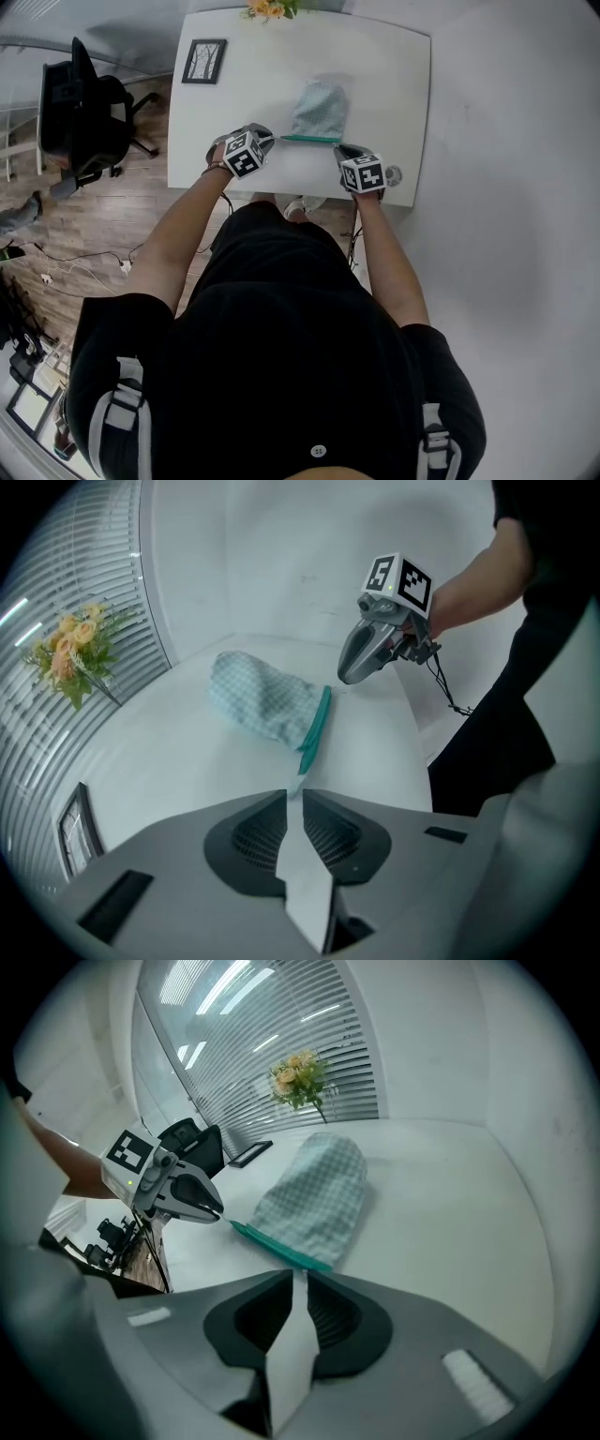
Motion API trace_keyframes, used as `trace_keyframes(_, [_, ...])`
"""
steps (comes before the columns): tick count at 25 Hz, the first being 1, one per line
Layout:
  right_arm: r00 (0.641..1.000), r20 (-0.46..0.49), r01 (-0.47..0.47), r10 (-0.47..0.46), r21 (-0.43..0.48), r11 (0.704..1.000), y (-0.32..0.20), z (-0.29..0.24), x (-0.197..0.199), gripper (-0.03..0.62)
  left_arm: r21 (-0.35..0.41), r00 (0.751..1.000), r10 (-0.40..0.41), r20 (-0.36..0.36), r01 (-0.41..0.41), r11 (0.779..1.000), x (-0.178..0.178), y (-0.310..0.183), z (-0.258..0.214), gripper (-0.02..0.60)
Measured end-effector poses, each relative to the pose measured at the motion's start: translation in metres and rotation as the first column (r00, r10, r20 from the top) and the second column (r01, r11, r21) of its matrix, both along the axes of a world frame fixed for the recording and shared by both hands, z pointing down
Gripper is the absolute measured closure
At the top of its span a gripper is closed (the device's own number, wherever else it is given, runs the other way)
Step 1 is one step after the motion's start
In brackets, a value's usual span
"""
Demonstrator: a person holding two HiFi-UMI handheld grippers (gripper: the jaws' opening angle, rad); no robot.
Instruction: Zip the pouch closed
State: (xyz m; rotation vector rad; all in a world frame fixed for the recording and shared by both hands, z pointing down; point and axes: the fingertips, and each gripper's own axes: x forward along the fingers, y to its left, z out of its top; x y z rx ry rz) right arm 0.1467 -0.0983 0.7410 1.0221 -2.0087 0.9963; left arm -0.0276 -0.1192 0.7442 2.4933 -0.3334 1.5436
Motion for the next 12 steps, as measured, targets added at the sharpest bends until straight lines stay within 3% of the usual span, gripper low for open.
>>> trace_keyframes(3, [0.999,0.020,0.028,-0.027,-0.021,0.999,0.008,0.002,-0.003,0.490,-0.024,1.000,0.000,0.012,0.001,1.000,-0.002,0.010,0.004,0.466])
trace_keyframes(7, [0.999,0.030,0.045,-0.045,0.007,0.999,0.015,-0.012,0.001,0.477,0.006,0.999,-0.036,-0.016,0.036,0.999,-0.008,0.018,-0.010,0.443])
trace_keyframes(10, [0.995,0.092,0.024,-0.033,0.094,0.995,0.011,-0.042,0.006,0.477,0.055,0.984,-0.108,-0.142,0.117,0.992,-0.003,0.019,-0.050,0.442])
trace_keyframes(12, [0.988,0.152,0.012,-0.040,0.186,0.982,0.005,-0.074,0.007,0.477,0.084,0.954,-0.153,-0.259,0.180,0.980,0.008,0.017,-0.088,0.442])
